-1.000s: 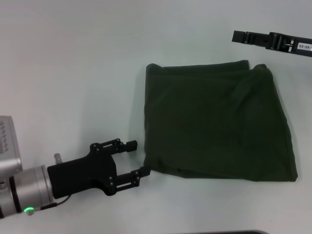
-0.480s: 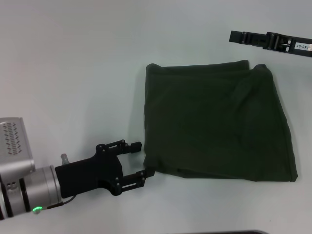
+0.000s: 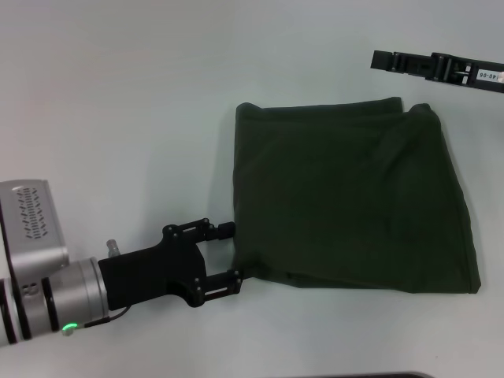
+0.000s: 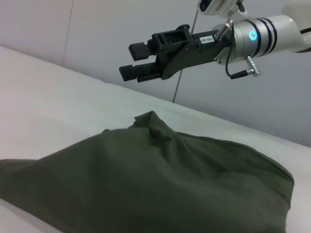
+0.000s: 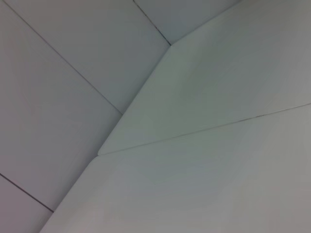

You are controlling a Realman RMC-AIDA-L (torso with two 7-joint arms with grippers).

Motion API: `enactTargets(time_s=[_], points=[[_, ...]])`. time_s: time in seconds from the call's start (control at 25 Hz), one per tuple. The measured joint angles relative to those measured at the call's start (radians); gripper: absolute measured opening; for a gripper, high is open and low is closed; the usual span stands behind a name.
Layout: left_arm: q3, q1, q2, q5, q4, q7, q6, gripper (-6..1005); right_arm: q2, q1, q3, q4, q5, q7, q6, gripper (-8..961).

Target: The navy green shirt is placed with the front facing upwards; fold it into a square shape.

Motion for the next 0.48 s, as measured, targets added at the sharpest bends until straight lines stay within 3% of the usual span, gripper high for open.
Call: enactTargets(time_s=[0.48], points=[[-0.004, -0.012, 0.001, 0.000, -0.006, -0.010, -0.010, 679, 0.000, 0.003, 0.000, -0.003, 0.000, 0.000, 0.003, 603]])
